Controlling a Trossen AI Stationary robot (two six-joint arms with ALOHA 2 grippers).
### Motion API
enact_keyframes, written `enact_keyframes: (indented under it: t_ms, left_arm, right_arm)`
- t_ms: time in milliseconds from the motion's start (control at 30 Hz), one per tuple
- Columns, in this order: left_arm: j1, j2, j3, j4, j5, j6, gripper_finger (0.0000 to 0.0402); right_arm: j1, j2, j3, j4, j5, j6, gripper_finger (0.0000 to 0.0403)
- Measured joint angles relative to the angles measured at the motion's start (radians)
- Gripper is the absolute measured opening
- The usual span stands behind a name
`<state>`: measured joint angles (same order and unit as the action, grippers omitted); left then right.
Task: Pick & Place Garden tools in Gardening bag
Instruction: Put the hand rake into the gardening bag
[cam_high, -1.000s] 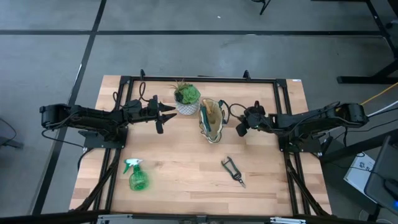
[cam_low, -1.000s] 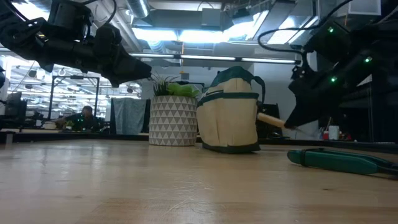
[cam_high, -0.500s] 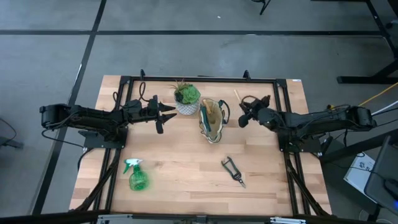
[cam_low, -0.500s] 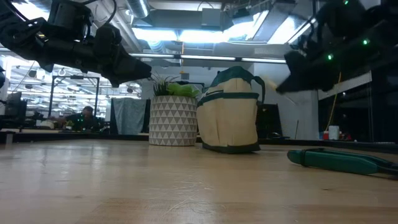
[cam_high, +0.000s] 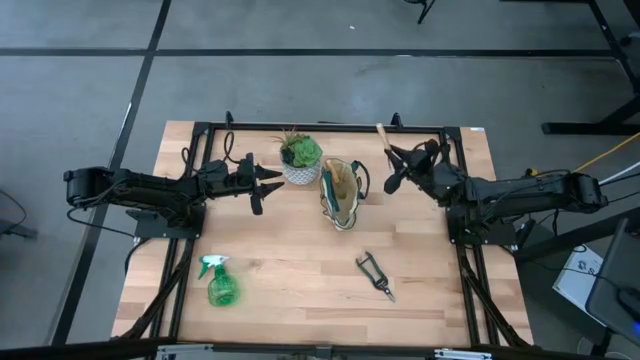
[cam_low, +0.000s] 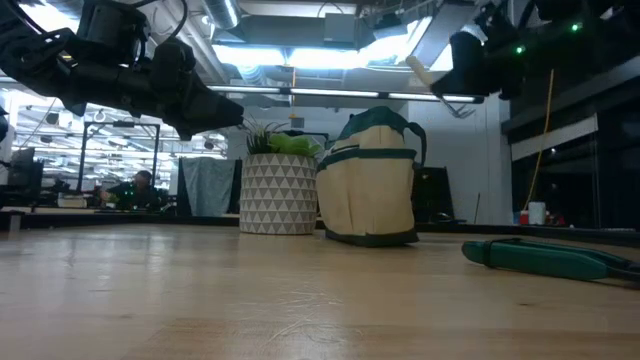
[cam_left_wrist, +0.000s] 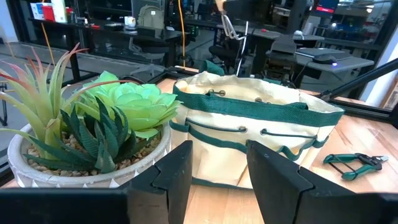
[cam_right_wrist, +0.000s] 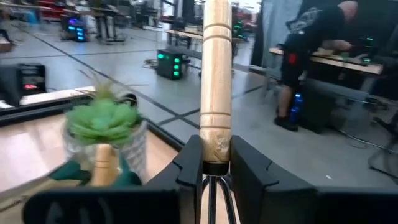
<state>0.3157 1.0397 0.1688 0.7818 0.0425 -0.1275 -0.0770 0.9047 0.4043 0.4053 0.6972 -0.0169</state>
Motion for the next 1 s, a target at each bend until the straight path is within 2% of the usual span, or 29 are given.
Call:
enact_keyframes:
  t_ms: [167, 500, 900, 1000]
  left_arm:
    - [0.0, 0.0, 0.0, 0.0, 0.0, 0.0, 0.0148]
    - [0.0, 0.0, 0.0, 0.0, 0.0, 0.0, 0.0148]
    - [0.0, 0.0, 0.0, 0.0, 0.0, 0.0, 0.0148]
    - [0.0, 0.0, 0.0, 0.0, 0.0, 0.001, 0.0148]
  right_arm:
    - [0.001, 0.0, 0.001, -0.006, -0.14, 0.012, 0.0056]
    - [0.005, 0.0, 0.001, 0.007, -0.435, 0.137, 0.0056]
    - [0.104, 0.03, 0.0, 0.152, -0.481, 0.113, 0.0056]
    - [0.121, 0.061, 0.0, 0.204, -0.529, 0.108, 0.0056]
